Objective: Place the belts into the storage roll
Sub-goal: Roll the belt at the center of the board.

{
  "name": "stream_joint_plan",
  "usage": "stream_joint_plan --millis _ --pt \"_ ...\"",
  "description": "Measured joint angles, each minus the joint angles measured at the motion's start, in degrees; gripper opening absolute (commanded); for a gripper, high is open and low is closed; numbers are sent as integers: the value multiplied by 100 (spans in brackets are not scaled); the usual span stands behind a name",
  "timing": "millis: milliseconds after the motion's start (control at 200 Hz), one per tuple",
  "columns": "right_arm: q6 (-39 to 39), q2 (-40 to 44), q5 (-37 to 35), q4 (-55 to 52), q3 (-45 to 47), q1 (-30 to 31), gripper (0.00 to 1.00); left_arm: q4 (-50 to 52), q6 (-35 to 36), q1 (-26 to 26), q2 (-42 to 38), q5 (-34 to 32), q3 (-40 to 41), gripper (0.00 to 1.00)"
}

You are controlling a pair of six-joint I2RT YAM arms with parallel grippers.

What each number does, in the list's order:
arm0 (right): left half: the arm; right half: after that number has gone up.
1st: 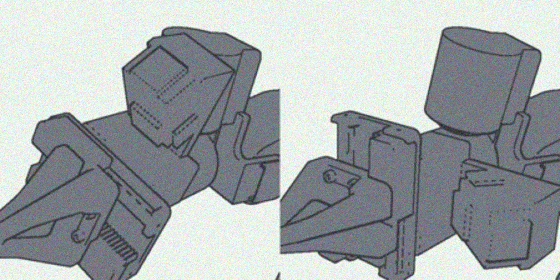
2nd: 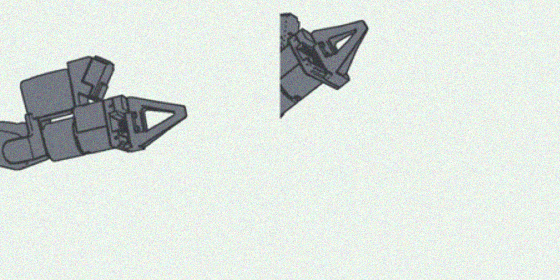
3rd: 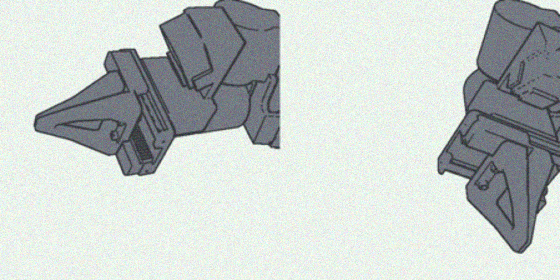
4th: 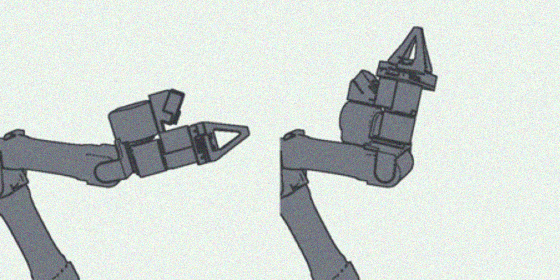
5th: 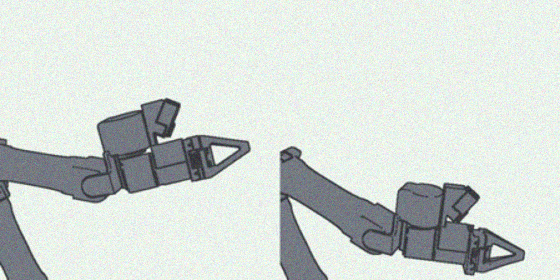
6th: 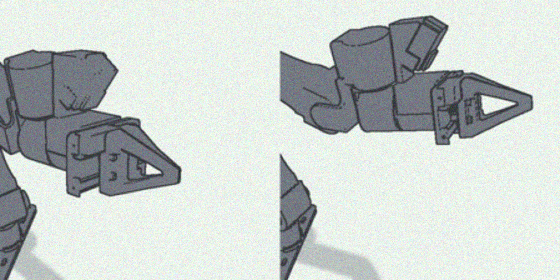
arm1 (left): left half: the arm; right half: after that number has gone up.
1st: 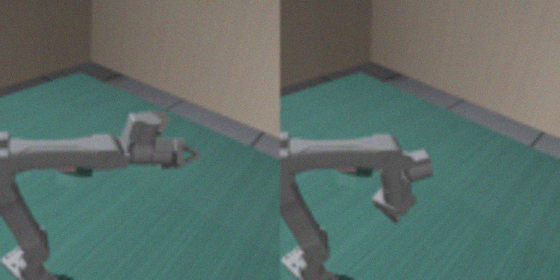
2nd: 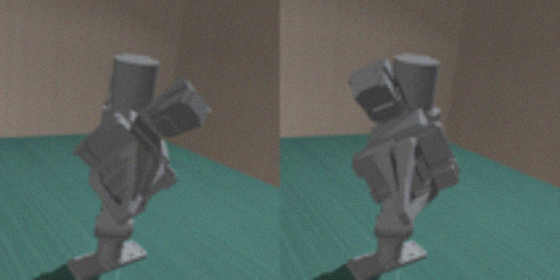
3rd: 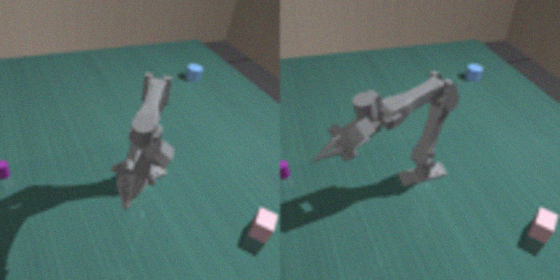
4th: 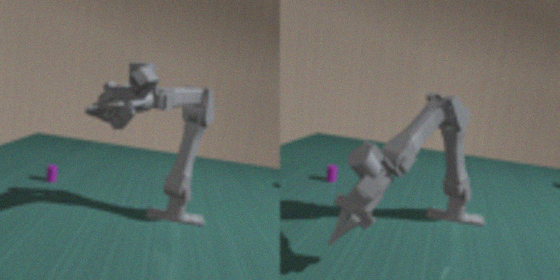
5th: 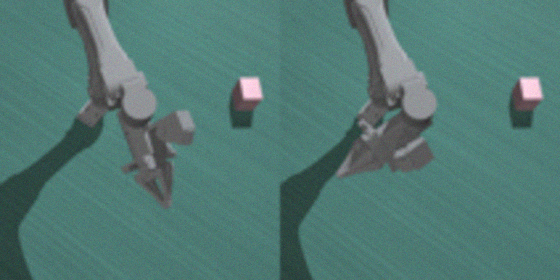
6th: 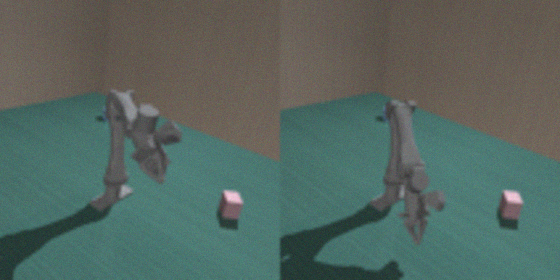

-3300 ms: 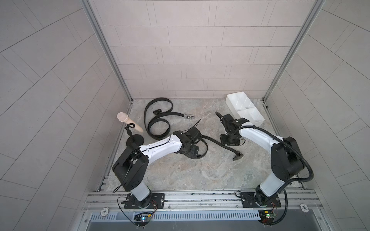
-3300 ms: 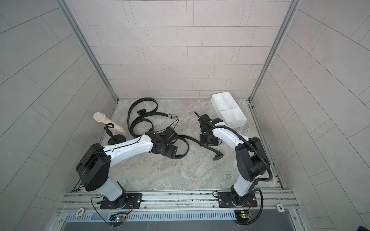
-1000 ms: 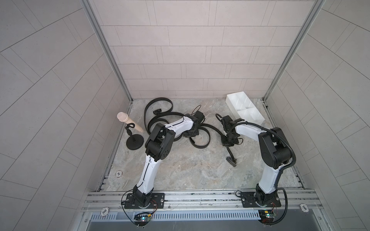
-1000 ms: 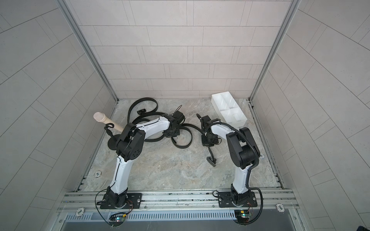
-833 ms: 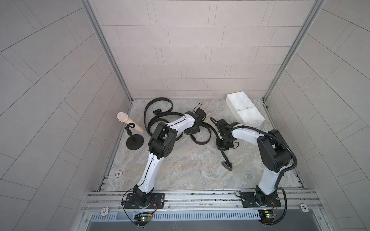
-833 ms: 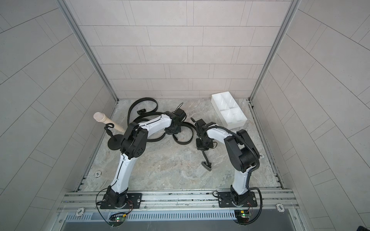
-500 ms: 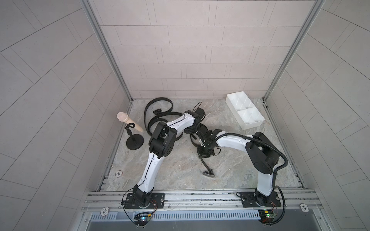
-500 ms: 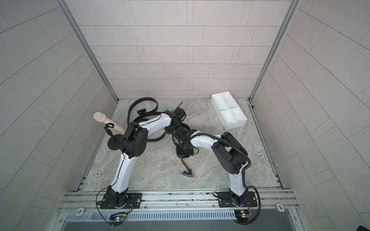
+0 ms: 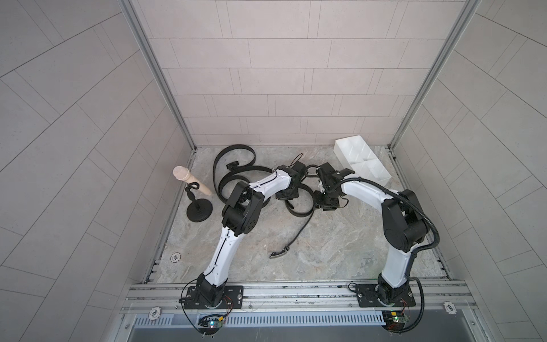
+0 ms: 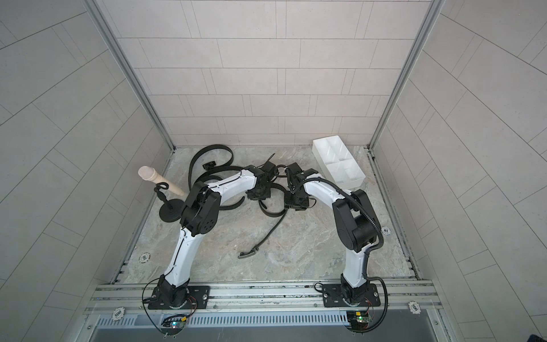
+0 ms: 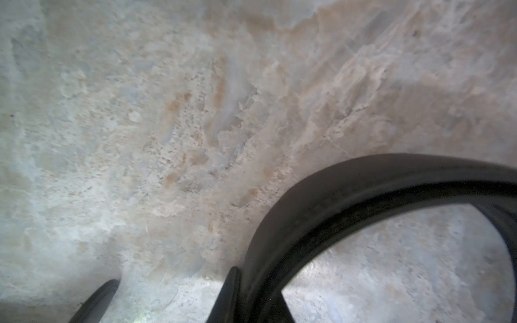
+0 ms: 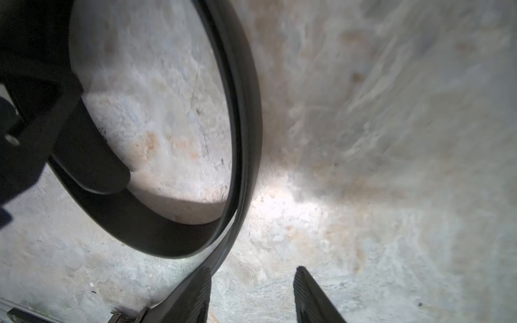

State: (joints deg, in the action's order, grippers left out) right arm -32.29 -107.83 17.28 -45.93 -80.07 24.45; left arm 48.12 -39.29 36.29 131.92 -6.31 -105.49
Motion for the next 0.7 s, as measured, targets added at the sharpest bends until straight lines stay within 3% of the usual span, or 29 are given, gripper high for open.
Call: stream_joint_plan --millis 175,270,541,701 --pt "236 -649 -267 48 -535 42 49 -26 76 -7 -28 31 50 23" --pt "302 -887 -345 138 -496 70 41 -125 162 -7 -118 118 186 29" --pt "337 -949 -599 190 -444 120 33 -391 516 -2 -728 514 1082 79" --pt "310 -953 -708 181 -450 140 32 -535 658 24 -1486 566 1690 86"
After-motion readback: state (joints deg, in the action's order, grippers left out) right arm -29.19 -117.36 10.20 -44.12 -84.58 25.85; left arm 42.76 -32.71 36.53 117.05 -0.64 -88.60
